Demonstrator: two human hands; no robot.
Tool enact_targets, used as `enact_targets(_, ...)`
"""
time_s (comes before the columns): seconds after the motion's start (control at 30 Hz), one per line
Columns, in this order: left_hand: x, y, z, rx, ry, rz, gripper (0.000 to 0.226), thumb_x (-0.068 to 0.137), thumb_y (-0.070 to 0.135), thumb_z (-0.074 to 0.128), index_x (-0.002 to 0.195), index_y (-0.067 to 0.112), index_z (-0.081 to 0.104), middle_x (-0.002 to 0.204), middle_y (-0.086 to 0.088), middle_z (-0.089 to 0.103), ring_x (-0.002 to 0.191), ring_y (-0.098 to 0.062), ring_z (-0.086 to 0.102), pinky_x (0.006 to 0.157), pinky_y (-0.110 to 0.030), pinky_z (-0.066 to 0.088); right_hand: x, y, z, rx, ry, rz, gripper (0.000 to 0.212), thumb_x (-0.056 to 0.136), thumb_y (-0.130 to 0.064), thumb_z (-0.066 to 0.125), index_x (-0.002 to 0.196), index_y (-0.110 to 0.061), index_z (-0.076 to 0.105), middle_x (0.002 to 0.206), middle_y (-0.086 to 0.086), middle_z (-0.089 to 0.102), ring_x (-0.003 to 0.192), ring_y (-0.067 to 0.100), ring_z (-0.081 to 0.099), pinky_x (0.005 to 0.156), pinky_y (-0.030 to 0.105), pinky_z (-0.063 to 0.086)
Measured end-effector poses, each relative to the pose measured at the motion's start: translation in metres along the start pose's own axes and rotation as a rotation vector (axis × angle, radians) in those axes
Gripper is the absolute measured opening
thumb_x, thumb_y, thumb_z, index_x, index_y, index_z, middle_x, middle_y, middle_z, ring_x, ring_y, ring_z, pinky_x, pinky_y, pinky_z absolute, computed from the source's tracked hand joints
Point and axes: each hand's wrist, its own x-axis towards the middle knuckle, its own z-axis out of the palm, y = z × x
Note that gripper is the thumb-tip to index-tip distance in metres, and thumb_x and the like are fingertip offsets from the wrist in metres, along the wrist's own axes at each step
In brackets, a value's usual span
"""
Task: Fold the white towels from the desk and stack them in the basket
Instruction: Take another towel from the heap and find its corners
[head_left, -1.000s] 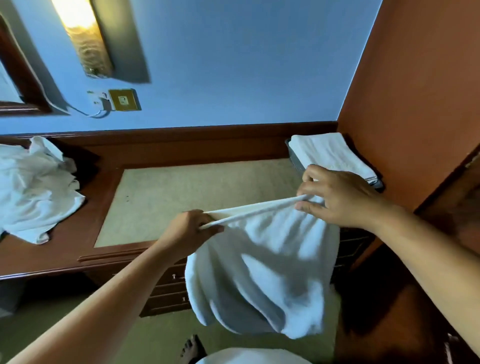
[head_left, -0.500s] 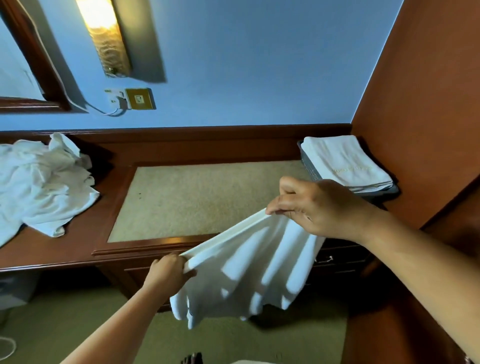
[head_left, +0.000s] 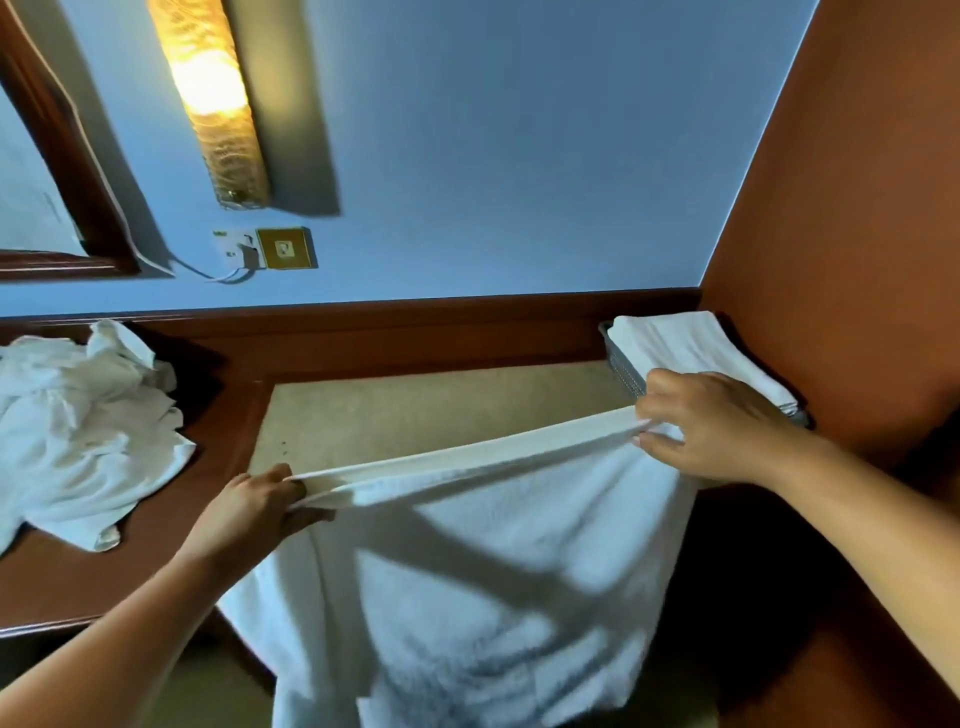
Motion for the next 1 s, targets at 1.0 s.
enact_targets(1.0, -0.079, -0.058, -0.043, 0.075, -0.146, -0.404, 0.012, 0.084, 0.009, 0.079, 0.081, 0.013, 0.067, 0.072, -0.005, 0.066, 0.066, -0.031, 0.063, 0.058, -0.040, 0.052, -0.021, 0.061, 0.152, 0.140, -0.059, 0.241, 0.032, 0.078, -0.040, 0.082, 0.066, -0.019, 0.060, 0.071, -0.003, 0.052, 0.067, 0.027, 0.064, 0.056, 0.039, 0.050)
